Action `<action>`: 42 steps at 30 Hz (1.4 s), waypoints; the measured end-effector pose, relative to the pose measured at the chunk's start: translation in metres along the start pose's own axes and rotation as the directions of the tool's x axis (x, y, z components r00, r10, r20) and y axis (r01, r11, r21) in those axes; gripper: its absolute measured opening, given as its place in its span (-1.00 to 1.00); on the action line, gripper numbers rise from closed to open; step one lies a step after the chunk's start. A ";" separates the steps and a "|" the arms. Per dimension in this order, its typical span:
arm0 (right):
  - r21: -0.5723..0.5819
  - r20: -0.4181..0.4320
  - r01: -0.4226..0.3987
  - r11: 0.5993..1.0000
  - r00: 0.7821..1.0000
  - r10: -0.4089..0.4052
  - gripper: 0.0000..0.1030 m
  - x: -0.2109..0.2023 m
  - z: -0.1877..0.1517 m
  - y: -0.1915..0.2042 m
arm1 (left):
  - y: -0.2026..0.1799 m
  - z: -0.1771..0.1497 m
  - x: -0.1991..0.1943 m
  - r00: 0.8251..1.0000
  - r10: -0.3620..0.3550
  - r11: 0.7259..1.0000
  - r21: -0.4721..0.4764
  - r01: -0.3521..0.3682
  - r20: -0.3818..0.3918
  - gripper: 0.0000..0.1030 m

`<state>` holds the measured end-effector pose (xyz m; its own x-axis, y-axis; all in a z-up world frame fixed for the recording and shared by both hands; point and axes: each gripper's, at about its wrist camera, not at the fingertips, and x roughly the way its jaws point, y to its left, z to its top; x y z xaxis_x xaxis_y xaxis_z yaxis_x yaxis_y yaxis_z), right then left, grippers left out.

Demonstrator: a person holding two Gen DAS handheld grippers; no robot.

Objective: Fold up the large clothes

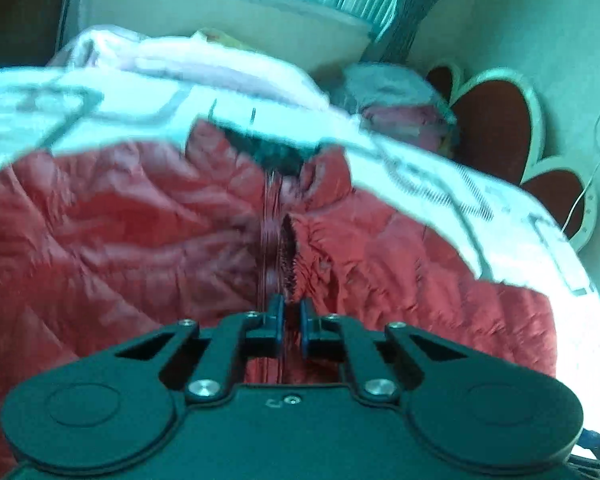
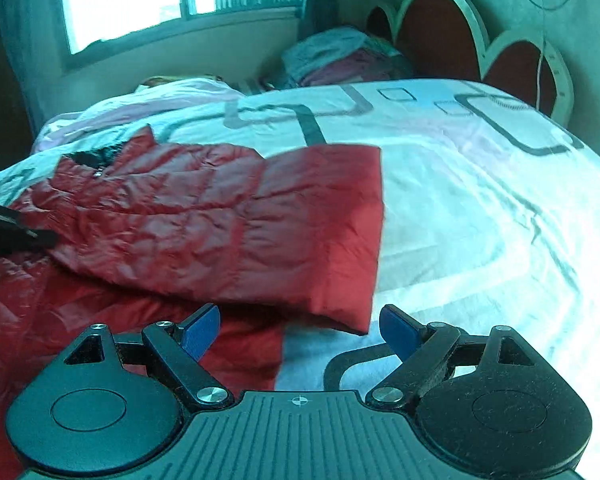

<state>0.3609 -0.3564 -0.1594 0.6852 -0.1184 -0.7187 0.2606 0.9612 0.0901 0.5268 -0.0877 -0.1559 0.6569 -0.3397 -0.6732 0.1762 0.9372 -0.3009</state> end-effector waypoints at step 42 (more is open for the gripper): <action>0.045 0.064 -0.102 0.994 0.993 0.099 -0.11 0.040 0.088 0.022 | 0.056 0.001 -0.032 0.956 0.263 0.962 0.036 -0.270 0.132 0.03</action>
<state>0.4539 -0.3622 -0.1254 0.7497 -0.0388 -0.6607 0.2204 0.9560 0.1939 0.5163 -0.0241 -0.1510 0.7706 -0.0675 -0.6337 0.0189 0.9964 -0.0831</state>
